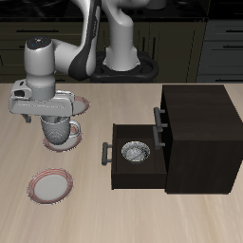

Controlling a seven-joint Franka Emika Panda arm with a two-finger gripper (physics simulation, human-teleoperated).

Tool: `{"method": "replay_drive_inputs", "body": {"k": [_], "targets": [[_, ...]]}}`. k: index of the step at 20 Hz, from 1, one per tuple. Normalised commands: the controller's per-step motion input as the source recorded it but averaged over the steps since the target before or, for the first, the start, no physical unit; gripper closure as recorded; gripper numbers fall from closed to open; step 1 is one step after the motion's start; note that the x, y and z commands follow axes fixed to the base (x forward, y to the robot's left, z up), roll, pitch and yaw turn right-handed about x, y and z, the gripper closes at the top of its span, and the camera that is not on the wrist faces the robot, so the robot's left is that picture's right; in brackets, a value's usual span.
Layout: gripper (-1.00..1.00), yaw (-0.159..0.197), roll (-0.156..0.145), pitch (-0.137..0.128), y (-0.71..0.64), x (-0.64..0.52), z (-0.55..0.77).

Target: Place the porcelain mug that is on the plate onto the farthest plate relative to the robot

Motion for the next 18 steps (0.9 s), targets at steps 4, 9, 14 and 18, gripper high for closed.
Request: {"method": "replay_drive_inputs", "body": {"k": [4, 9, 14, 18], "targets": [[-1.00, 0.015, 0.036, 0.068, 0.07, 0.03, -0.40], [1.00, -0.056, -0.007, 0.031, -0.14, -0.02, -0.25], [1.00, -0.037, -0.011, -0.002, -0.20, -0.03, 0.10], [1.00, -0.001, 0.013, -0.019, 0.03, -0.02, 0.09]]}}
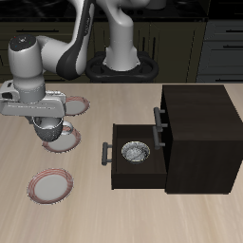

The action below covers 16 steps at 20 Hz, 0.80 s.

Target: Place the porcelain mug that is on the plate onto the farthest plate relative to the robot

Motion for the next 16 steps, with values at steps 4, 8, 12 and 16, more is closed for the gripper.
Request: {"method": "replay_drive_inputs", "body": {"k": [4, 8, 12, 16], "targets": [[1.00, -0.015, 0.012, -0.004, 0.14, 0.09, 0.09], [1.00, -0.010, 0.018, -0.007, 0.12, 0.15, 0.17], [1.00, -0.016, 0.014, -0.028, 0.17, 0.22, 0.30], [1.00, 0.009, -0.017, -0.039, 0.07, 0.26, 0.23]]}}
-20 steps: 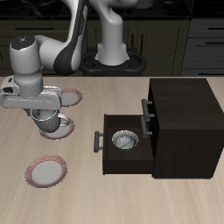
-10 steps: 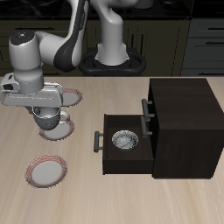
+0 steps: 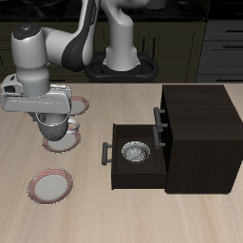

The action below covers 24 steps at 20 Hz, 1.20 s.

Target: Place the porcelain mug that is on the plate onto the farthest plate relative to the robot

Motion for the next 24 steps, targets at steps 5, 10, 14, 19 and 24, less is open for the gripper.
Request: {"method": "replay_drive_inputs", "body": {"k": [5, 10, 14, 19, 24], "targets": [[1.00, -0.012, -0.027, -0.045, 0.00, 0.33, 0.30], [1.00, -0.018, -0.039, -0.058, -0.07, 0.28, 0.26], [1.00, 0.001, -0.028, -0.036, -0.07, 0.27, 0.13], [1.00, -0.066, 0.053, 0.032, -0.06, 0.31, 0.09], [1.00, 0.005, 0.054, -0.007, -0.03, 0.18, 0.17]]}}
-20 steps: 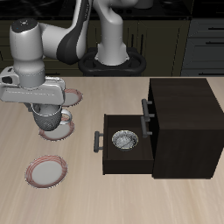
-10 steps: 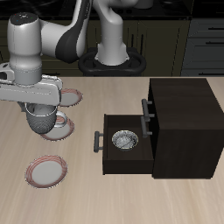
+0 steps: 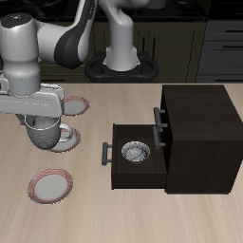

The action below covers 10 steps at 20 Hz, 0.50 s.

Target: Place the porcelain mug that is on the plate onto the farthest plate relative to the robot

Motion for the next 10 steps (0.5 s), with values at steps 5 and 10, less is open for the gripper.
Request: {"method": "replay_drive_inputs", "body": {"k": [5, 10], "targets": [[1.00, 0.008, 0.030, -0.021, 0.00, 0.25, 0.19], [1.00, -0.010, -0.003, -0.006, -0.03, 0.23, 0.11]]}}
